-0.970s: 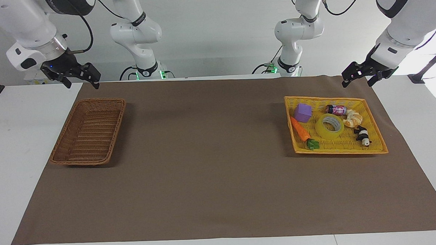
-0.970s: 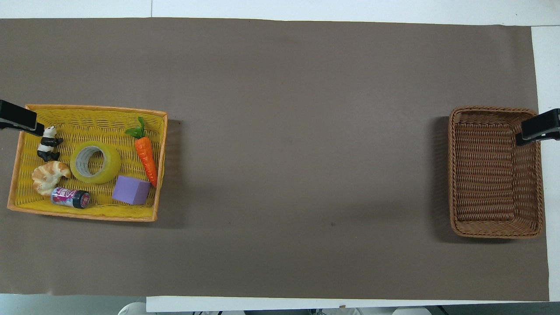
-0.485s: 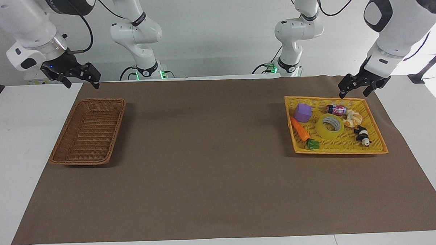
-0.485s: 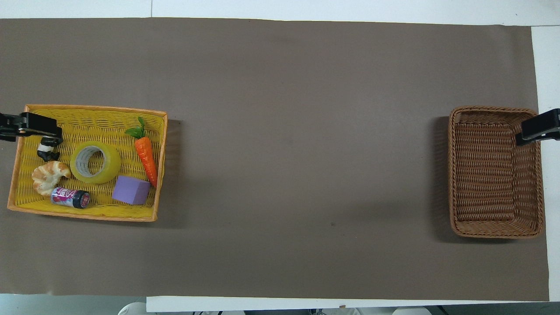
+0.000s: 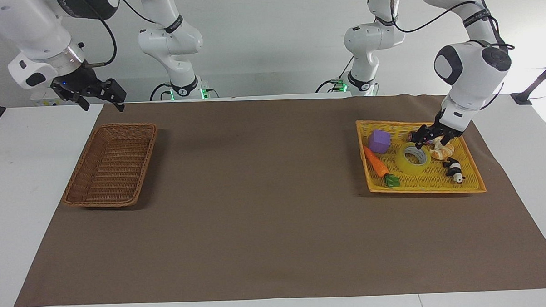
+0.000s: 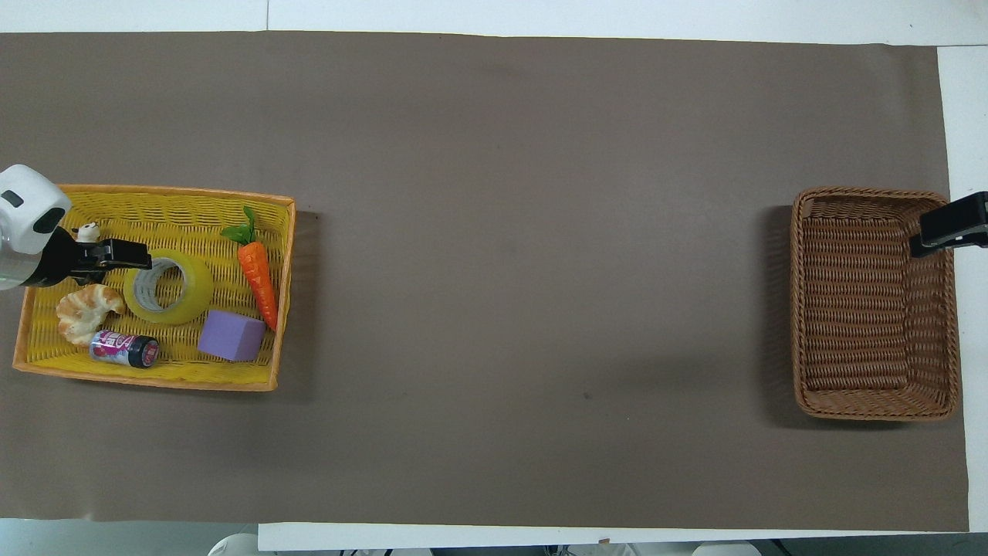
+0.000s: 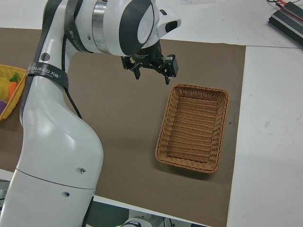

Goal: Move tape to another basket
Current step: 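Reach the left gripper down into the tape roll's center hole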

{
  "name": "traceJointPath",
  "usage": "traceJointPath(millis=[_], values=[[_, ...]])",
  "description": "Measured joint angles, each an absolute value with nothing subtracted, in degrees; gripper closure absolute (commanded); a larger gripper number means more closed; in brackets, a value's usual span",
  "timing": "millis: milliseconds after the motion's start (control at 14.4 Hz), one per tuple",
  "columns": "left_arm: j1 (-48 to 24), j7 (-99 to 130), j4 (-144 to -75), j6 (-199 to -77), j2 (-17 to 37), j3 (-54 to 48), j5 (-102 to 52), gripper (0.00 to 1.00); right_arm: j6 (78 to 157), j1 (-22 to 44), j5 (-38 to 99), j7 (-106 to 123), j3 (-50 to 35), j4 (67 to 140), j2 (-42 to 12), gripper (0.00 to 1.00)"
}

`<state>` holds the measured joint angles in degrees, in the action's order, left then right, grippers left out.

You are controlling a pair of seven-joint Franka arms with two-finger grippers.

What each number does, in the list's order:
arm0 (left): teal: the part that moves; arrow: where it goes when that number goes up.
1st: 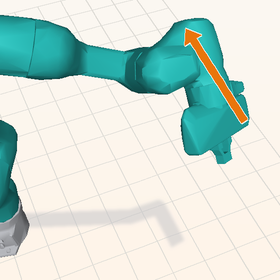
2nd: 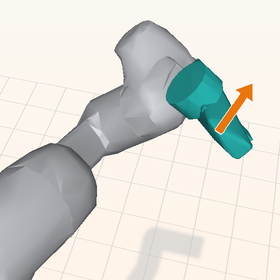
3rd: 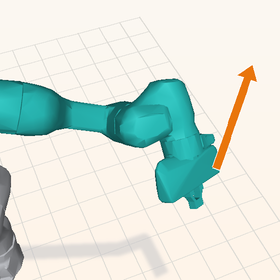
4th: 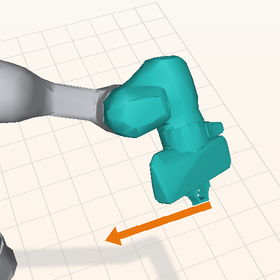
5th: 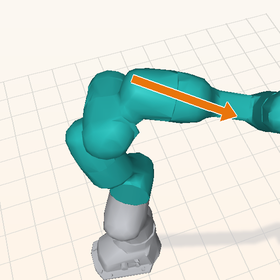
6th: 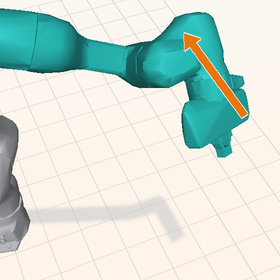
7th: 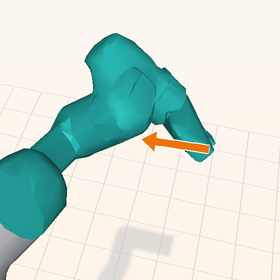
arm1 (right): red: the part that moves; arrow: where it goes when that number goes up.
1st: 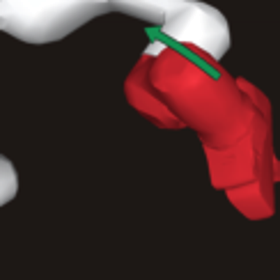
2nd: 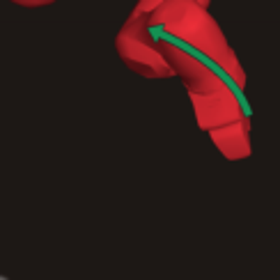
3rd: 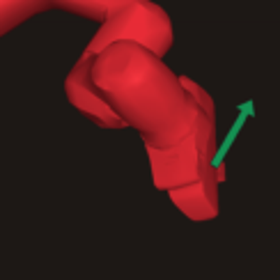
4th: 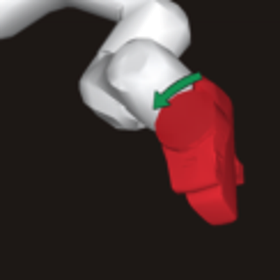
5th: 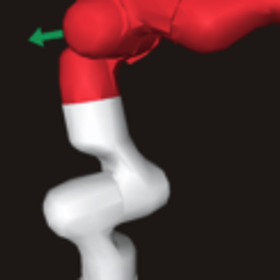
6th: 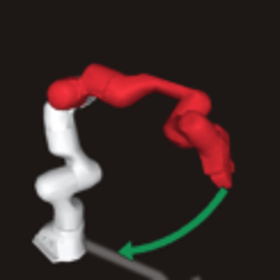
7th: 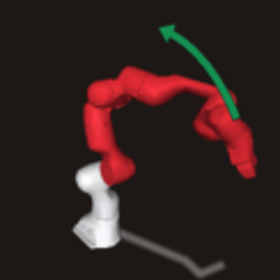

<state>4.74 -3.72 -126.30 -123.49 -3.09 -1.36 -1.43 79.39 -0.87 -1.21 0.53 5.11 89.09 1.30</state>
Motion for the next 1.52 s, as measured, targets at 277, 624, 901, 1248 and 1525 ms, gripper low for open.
traceJointPath(millis=[277,624,901,1248,1525], values=[[7.44,-6.75,-126.55,-127.17,0.44,-1.26,-1.43,0.34,79.39,-0.87,-1.21,0.53,5.11,89.09,1.3,0.0],[7.64,-6.84,-127.56,-127.45,1.18,-1.46,-1.43,0.37,79.39,-0.87,-1.21,0.53,5.11,89.09,1.3,0.0],[7.76,-6.86,-129.17,-127.59,1.18,-1.57,-1.43,0.44,79.39,-0.87,-1.21,0.53,5.11,89.09,1.3,0.0],[7.76,-6.87,-130.74,-128.05,1.19,-1.62,-1.43,0.54,79.39,-0.87,-1.21,0.53,5.11,89.09,1.3,0.0],[7.76,-6.88,-132.0,-129.8,1.94,-1.7,-1.43,0.54,79.39,-0.87,-1.21,0.53,5.11,89.09,1.3,0.0]])
